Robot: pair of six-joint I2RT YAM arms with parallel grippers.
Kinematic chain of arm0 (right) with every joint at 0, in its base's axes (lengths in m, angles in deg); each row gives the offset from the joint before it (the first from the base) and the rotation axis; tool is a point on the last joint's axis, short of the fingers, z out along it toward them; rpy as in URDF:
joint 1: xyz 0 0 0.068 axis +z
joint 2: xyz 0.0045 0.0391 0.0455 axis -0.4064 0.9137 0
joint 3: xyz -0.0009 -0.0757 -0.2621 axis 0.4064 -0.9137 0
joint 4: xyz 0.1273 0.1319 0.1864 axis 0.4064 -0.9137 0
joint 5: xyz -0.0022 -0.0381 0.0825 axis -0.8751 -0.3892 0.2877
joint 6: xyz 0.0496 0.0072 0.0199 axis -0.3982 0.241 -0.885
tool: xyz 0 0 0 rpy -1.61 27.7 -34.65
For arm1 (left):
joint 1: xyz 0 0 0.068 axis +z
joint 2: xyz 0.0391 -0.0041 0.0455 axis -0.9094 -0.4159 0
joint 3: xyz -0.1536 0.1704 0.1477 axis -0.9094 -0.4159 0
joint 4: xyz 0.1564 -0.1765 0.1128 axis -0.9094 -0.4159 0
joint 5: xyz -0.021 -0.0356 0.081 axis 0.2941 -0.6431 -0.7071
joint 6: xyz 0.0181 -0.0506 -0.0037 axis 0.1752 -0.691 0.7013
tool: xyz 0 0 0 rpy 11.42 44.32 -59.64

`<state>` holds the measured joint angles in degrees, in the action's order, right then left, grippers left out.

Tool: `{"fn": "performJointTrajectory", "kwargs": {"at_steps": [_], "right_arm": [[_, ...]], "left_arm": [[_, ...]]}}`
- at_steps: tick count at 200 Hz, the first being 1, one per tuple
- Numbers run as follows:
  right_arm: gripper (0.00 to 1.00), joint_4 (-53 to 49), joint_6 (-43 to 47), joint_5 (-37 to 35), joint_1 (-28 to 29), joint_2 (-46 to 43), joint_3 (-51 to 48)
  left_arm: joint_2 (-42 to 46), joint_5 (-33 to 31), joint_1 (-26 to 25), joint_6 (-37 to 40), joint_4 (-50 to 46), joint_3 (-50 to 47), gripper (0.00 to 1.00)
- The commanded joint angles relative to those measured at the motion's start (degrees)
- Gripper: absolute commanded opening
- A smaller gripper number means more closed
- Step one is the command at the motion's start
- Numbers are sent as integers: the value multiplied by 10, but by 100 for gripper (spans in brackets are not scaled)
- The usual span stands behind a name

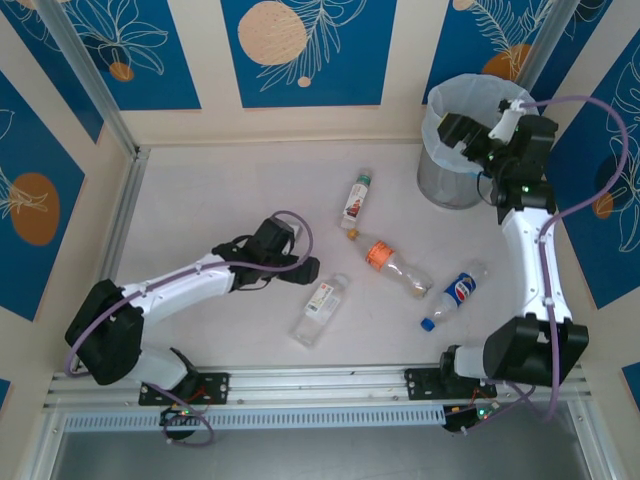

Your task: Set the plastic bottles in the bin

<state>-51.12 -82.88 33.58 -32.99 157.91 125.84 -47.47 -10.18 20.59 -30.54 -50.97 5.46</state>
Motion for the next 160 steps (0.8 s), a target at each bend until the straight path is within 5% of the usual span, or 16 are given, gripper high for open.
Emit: {"fn": "performJointTrajectory", "kwargs": {"at_steps": [1, 32, 86, 160], "right_arm": [[100, -4, -14, 25, 23, -43, -45], [99, -41, -10, 22, 49, -84, -85], [100, -61, -10, 19, 82, -98, -130], [100, -42, -19, 10, 100, -100, -159]], "left_arm": [[14, -21, -38, -14, -46, 5, 99], [1, -64, -93, -16, -78, 9, 99], [-16, -43, -181, -57, -135, 18, 99], [-136, -89, -253, -90, -192, 73, 99]]}}
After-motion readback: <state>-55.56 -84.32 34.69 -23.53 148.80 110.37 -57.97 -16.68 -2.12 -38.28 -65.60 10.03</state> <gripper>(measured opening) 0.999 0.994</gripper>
